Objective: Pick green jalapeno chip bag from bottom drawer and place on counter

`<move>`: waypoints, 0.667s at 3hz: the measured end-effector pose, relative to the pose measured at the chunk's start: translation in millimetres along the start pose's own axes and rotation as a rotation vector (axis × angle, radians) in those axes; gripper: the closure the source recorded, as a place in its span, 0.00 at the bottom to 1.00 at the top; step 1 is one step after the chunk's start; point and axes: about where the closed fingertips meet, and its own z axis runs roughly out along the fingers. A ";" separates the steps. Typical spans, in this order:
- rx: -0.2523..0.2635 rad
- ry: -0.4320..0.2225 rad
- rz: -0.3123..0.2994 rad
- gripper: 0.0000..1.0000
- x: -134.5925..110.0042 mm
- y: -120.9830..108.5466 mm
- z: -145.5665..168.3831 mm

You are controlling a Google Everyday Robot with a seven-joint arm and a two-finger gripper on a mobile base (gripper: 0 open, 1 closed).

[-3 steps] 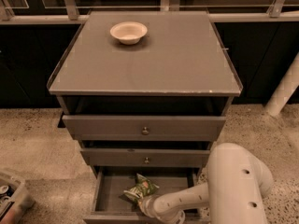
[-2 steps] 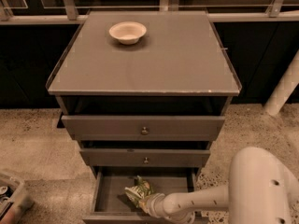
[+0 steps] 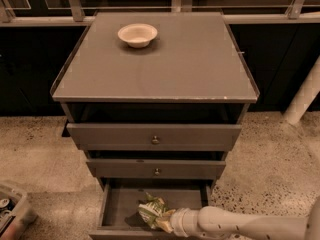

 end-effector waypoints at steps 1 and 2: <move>-0.087 -0.021 -0.008 1.00 -16.3 19.3 -38.2; -0.133 -0.005 -0.006 1.00 -10.7 31.3 -40.9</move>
Offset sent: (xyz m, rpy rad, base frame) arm -0.0147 -0.0067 0.0376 0.0564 0.0150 0.0528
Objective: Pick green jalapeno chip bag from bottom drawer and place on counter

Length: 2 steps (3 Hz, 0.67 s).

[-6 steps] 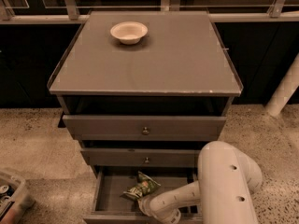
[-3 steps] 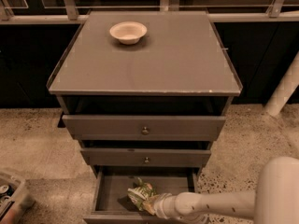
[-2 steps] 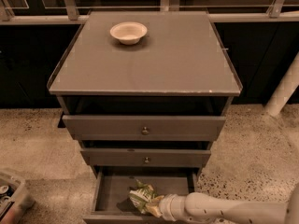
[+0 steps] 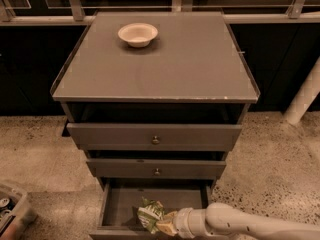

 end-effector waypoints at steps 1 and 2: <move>-0.037 0.012 0.005 1.00 -4.0 -2.4 1.8; -0.089 -0.008 -0.032 1.00 -32.5 6.0 -22.7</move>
Offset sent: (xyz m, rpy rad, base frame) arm 0.0142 -0.0083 0.0964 0.1021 -0.0131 0.1543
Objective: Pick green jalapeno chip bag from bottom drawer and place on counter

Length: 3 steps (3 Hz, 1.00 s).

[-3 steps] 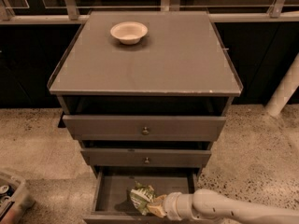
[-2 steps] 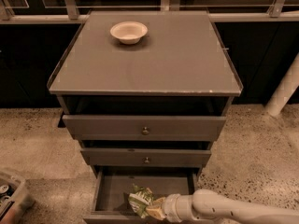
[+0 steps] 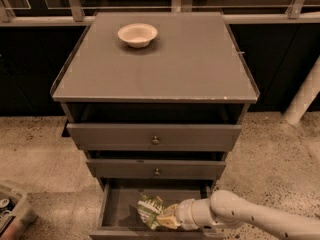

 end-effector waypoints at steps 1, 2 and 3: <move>-0.025 -0.027 -0.065 1.00 -40.4 23.3 -45.4; 0.003 -0.073 -0.154 1.00 -83.2 51.5 -96.1; 0.077 -0.127 -0.256 1.00 -125.2 90.7 -153.6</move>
Offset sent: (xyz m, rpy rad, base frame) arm -0.0203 -0.0363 0.2293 0.0477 -0.2909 0.0653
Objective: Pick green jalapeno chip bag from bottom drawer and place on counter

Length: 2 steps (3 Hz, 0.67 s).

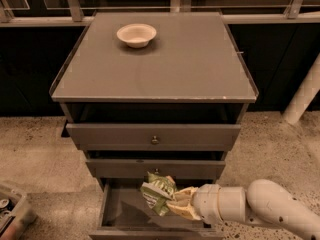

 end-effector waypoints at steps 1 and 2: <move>-0.001 0.000 0.000 1.00 -0.1 0.2 0.5; -0.035 -0.017 0.008 1.00 -1.6 -2.3 -0.5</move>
Offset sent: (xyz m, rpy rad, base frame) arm 0.0070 -0.0053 0.0034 0.0674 0.0372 0.0493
